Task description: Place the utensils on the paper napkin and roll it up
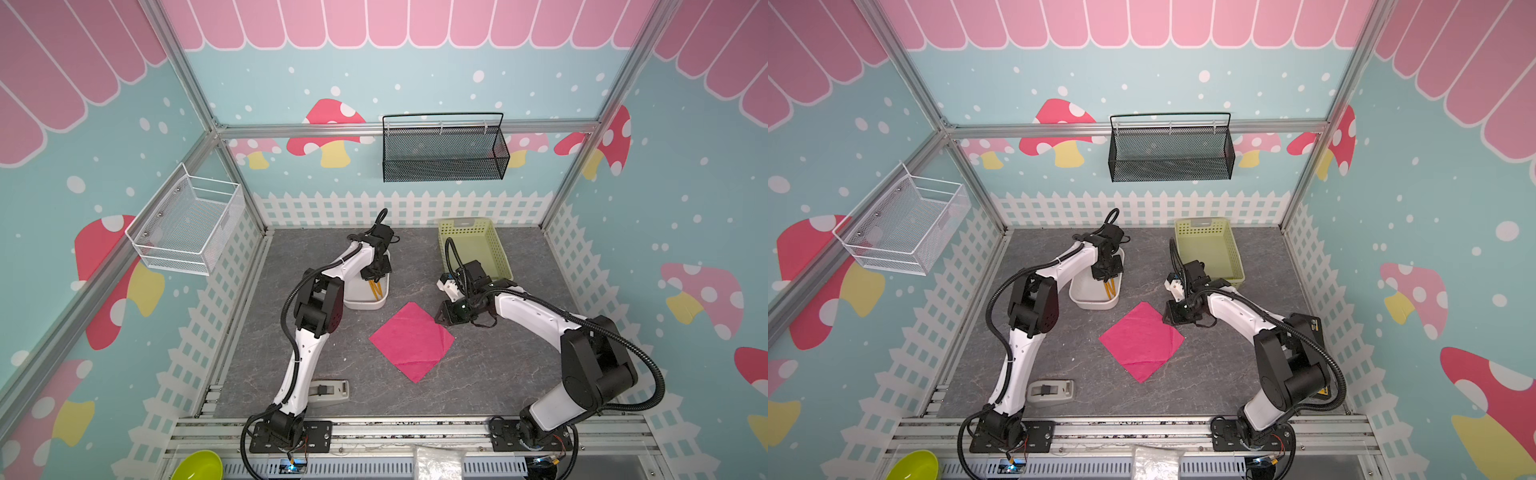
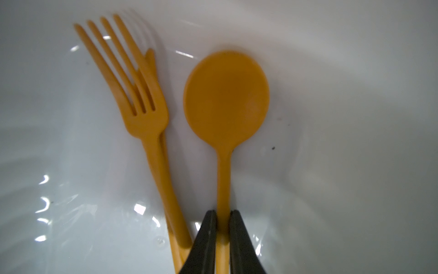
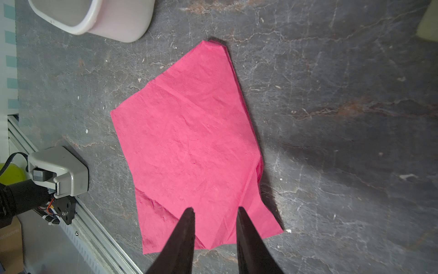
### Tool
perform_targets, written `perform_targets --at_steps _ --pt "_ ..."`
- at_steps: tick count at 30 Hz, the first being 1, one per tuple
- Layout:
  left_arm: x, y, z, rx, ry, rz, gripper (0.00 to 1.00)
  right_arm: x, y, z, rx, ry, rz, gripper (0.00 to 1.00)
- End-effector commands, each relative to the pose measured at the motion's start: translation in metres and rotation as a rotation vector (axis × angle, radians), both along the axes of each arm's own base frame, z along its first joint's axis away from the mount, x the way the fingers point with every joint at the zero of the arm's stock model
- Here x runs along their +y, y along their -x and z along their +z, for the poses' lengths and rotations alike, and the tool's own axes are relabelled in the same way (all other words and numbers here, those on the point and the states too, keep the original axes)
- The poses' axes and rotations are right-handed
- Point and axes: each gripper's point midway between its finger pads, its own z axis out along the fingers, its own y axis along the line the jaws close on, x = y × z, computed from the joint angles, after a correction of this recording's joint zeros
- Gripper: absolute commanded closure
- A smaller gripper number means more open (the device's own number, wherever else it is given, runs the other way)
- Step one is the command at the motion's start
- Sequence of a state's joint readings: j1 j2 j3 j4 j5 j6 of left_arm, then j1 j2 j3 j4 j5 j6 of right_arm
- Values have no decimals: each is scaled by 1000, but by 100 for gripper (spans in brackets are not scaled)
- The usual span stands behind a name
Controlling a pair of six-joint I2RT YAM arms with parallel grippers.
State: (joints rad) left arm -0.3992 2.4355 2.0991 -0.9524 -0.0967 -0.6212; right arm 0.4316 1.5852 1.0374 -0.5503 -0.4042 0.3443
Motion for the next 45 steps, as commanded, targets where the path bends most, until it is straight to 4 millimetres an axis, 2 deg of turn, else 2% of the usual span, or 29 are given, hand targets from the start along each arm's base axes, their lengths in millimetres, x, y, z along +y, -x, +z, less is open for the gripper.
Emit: perform_targets --at_steps 1,6,9,16,22,30,31,35,40,45 --pt "-1 16 -13 66 -7 -21 89 -1 1 3 -1 -3 10 67" --pt "-2 18 -13 72 -3 -40 91 0 -1 6 -7 -7 9 67" --pt "-1 16 -5 59 -8 -54 91 -1 -2 9 -14 -4 5 67" --pt "4 13 35 -11 -20 -77 91 -2 -7 16 -33 9 1 67" --pt "8 20 66 -55 -14 -89 91 -4 -10 20 -45 22 -4 67" --pt "18 45 102 -90 -5 -94 91 -10 -13 26 -75 48 -19 67" --pt "8 52 106 -95 -4 -115 91 -11 -14 27 -80 54 -22 67" --pt "2 74 121 -123 10 -122 91 -15 -15 29 -97 66 -29 67" --pt "-14 104 127 -139 22 -139 91 -21 -15 30 -115 81 -33 68" --pt "-35 134 119 -132 29 -168 91 -29 -14 30 -122 85 -43 67"
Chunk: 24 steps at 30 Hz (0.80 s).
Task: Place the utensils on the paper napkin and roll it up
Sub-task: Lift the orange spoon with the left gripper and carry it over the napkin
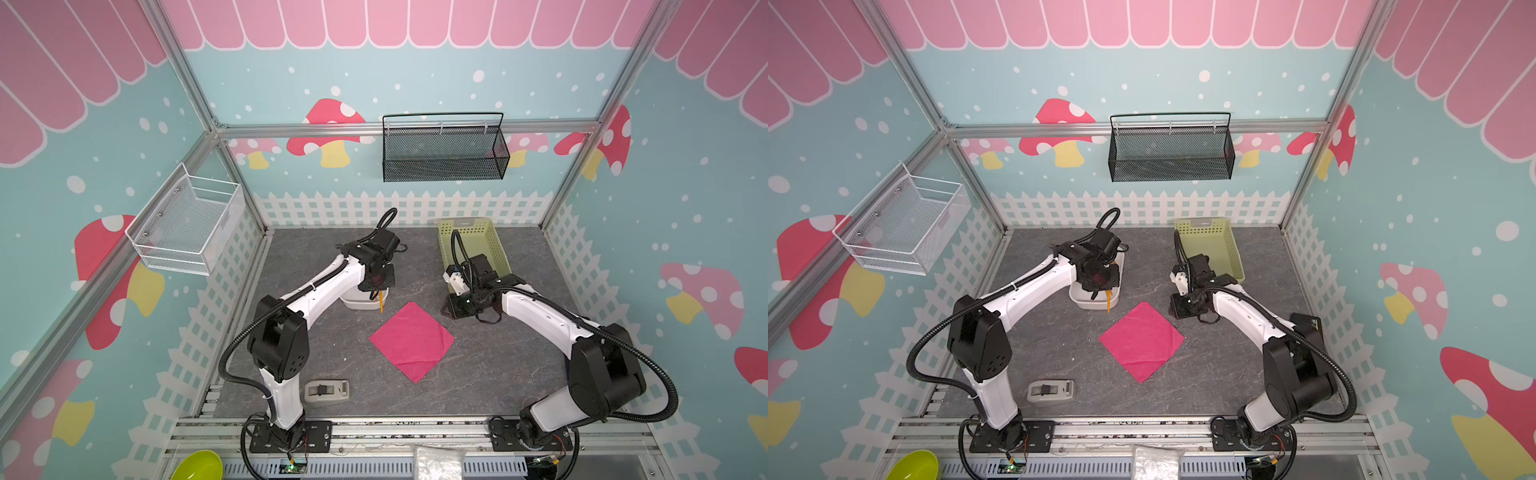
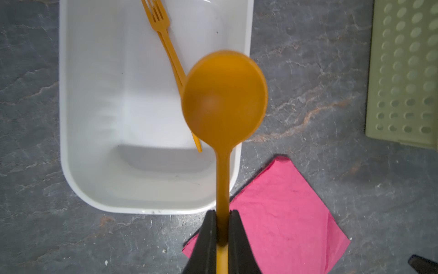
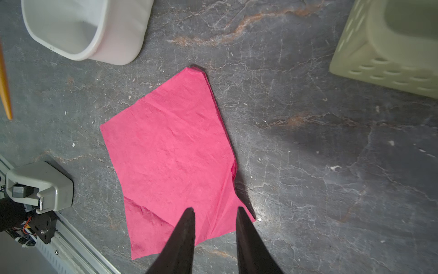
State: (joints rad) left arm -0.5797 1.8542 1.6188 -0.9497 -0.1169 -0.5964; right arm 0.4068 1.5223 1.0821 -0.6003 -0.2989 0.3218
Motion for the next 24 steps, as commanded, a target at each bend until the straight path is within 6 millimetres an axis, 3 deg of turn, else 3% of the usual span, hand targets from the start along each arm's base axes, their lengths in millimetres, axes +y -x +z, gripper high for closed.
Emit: perform_targets --at_steps 1,12,18,24 --pt "-11 13 0 -25 12 26 90 -8 3 5 -18 15 5 68" --pt "-67 61 -45 9 23 6 90 -25 8 2 -33 34 -8 68" --pt "-67 72 -75 54 -18 28 89 -26 10 -3 -23 34 5 67" --pt "-63 76 -88 74 -35 37 89 -29 13 -7 -18 36 2 68"
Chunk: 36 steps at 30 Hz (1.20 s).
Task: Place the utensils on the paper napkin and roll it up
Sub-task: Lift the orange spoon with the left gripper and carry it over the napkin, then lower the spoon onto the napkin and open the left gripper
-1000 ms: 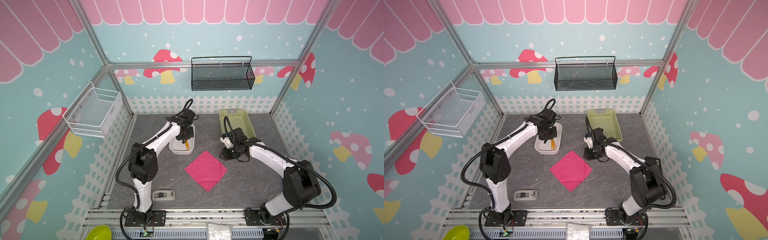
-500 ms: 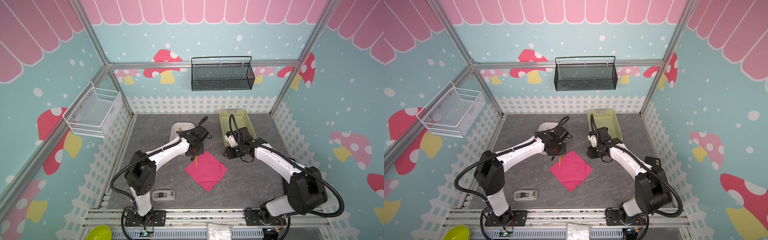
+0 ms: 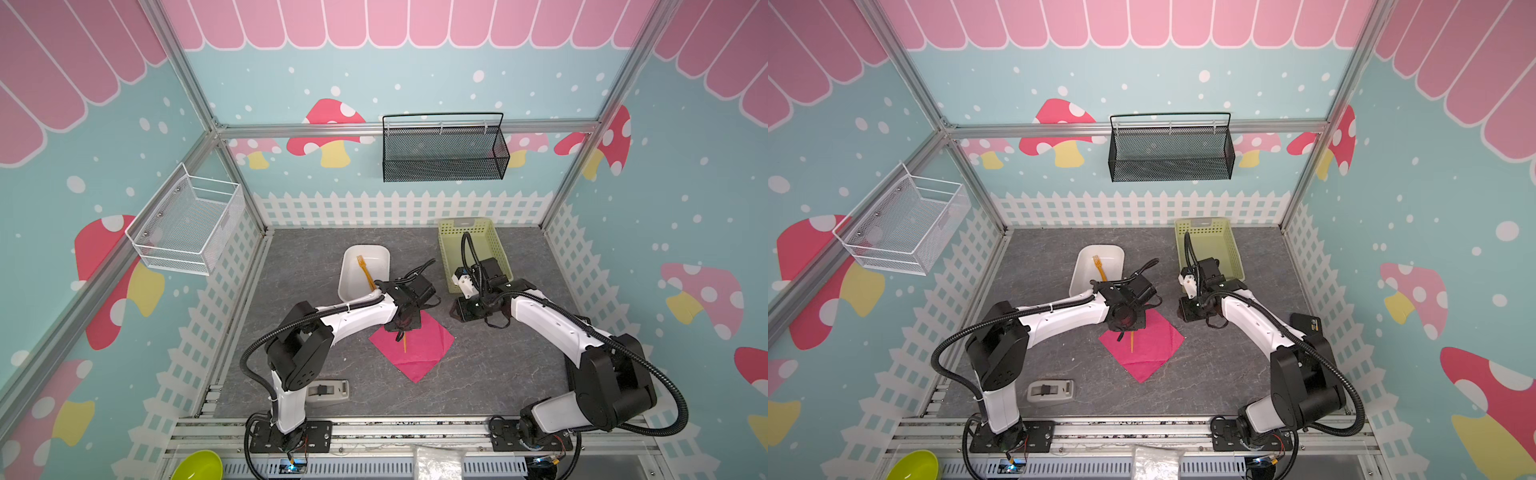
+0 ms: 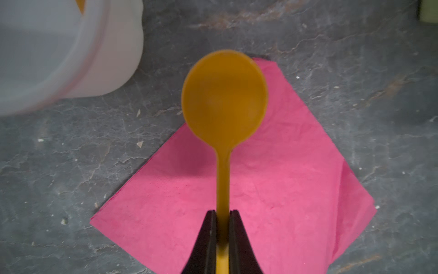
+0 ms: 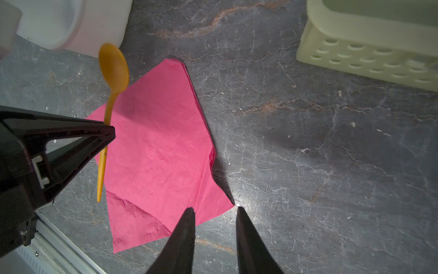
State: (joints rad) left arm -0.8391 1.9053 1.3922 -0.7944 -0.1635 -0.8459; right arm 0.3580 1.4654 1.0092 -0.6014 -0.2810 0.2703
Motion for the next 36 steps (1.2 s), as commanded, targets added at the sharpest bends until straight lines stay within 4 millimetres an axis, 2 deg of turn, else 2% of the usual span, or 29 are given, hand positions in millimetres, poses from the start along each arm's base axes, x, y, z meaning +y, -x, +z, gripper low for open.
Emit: perform_targets --at_steps 1,9,23,36 --pt "2 -5 -7 -12 -7 49 89 -4 5 1 -8 1 15 67" --pt "11 2 -15 9 -25 73 89 -9 6 2 -16 4 5 68" --pt "9 8 -36 76 -45 54 89 -12 5 3 -29 2 -4 67" --pt "6 7 -40 97 -49 36 87 -12 5 4 -31 -3 -4 68"
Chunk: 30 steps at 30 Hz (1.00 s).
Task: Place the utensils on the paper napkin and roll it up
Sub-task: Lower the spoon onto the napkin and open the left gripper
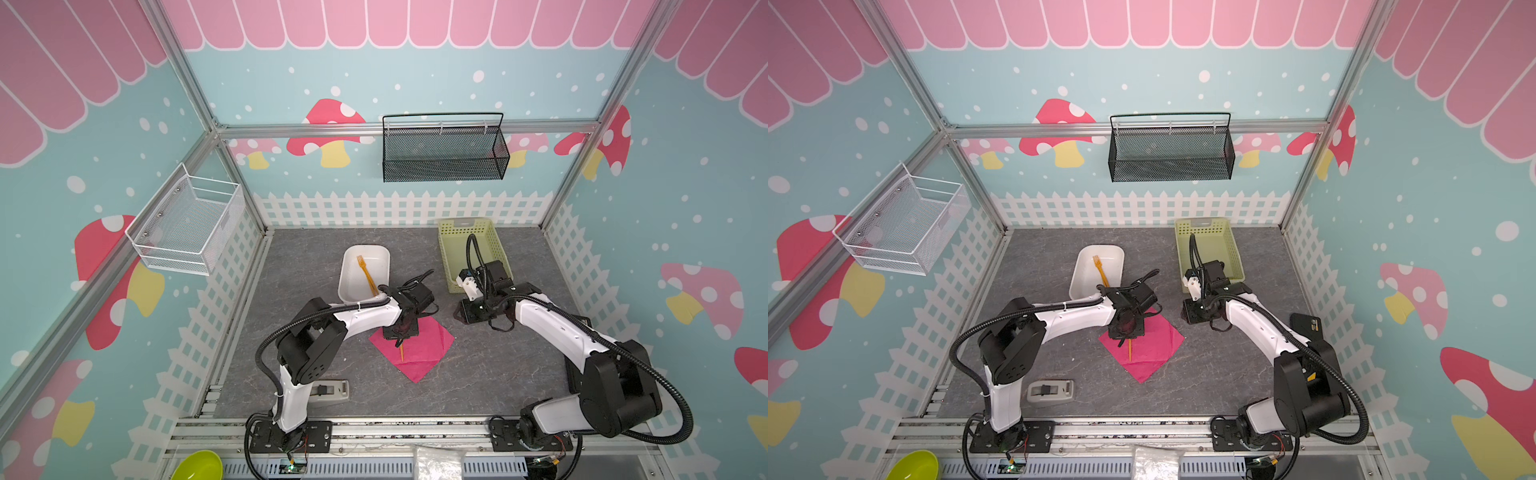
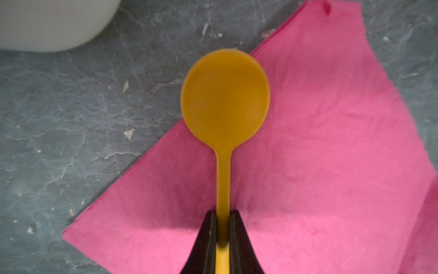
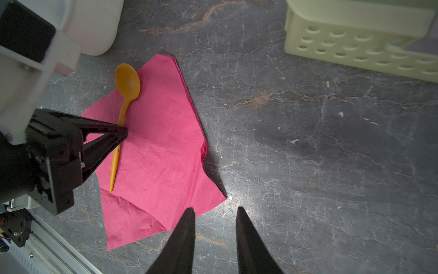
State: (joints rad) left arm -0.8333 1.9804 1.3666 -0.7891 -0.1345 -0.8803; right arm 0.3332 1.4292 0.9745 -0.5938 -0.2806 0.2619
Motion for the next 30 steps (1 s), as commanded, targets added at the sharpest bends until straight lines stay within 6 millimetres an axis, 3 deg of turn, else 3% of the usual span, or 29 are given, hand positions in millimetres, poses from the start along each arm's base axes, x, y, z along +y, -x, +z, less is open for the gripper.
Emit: perform_targets --at_steps 1,30 --pt "-2 -2 -4 13 -5 3 87 -2 2 5 -19 -5 14 68" --pt "-7 -1 -2 9 0 -17 81 -3 2 6 -25 -5 11 67"
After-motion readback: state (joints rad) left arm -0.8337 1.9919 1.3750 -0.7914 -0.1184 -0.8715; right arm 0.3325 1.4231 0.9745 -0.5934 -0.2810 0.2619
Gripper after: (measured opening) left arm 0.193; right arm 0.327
